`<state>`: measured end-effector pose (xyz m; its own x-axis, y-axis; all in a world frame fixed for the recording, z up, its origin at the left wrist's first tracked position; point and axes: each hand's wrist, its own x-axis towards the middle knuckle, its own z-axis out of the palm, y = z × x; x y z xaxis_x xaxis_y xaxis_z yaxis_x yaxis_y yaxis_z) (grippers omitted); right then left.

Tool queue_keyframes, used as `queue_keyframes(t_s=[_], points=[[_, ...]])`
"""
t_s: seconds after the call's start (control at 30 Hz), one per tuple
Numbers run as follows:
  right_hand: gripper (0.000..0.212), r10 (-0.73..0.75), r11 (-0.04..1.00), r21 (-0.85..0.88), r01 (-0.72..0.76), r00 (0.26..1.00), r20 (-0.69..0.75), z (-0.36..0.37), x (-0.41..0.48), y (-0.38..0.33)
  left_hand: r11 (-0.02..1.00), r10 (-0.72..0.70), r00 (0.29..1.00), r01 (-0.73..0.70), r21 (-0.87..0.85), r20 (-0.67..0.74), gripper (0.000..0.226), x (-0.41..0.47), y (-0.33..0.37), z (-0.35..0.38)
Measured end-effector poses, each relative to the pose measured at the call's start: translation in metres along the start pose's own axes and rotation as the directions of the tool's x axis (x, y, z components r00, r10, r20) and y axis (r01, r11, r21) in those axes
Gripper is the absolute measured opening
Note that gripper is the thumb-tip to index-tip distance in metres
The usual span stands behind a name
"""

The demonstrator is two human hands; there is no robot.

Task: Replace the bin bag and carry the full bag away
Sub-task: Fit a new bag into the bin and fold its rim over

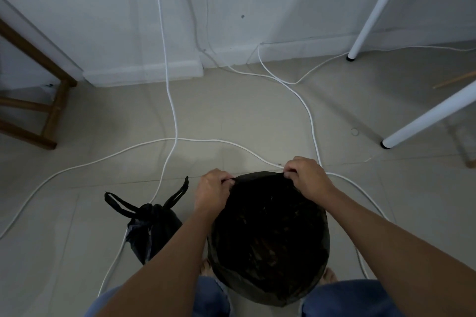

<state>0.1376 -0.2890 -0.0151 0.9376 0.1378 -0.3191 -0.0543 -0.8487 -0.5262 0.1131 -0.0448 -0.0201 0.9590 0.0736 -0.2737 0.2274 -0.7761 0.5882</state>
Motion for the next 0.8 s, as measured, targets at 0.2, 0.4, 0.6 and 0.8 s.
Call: queue_keyframes(t_s=[0.2, 0.4, 0.6, 0.8], points=[[0.01, 0.053, 0.981, 0.174, -0.081, 0.986, 0.159, -0.011, 0.01, 0.009, 0.961, -0.131, 0.986, 0.152, -0.232, 0.104, 0.009, 0.007, -0.008, -0.004], [0.016, 0.108, 0.853, 0.469, -0.231, 0.955, 0.275, -0.007, 0.021, 0.016, 0.889, -0.192, 0.956, 0.266, -0.373, 0.223, 0.011, 0.018, -0.017, -0.004], [0.024, 0.129, 0.72, 0.614, -0.324, 0.931, 0.341, -0.009, 0.022, 0.024, 0.779, -0.258, 0.919, 0.381, -0.498, 0.299, 0.012, 0.02, -0.028, -0.002], [0.03, 0.209, 0.736, 0.534, -0.417, 0.889, 0.407, -0.002, 0.028, 0.023, 0.643, -0.242, 0.88, 0.461, -0.611, 0.409, 0.015, 0.018, -0.032, -0.002]])
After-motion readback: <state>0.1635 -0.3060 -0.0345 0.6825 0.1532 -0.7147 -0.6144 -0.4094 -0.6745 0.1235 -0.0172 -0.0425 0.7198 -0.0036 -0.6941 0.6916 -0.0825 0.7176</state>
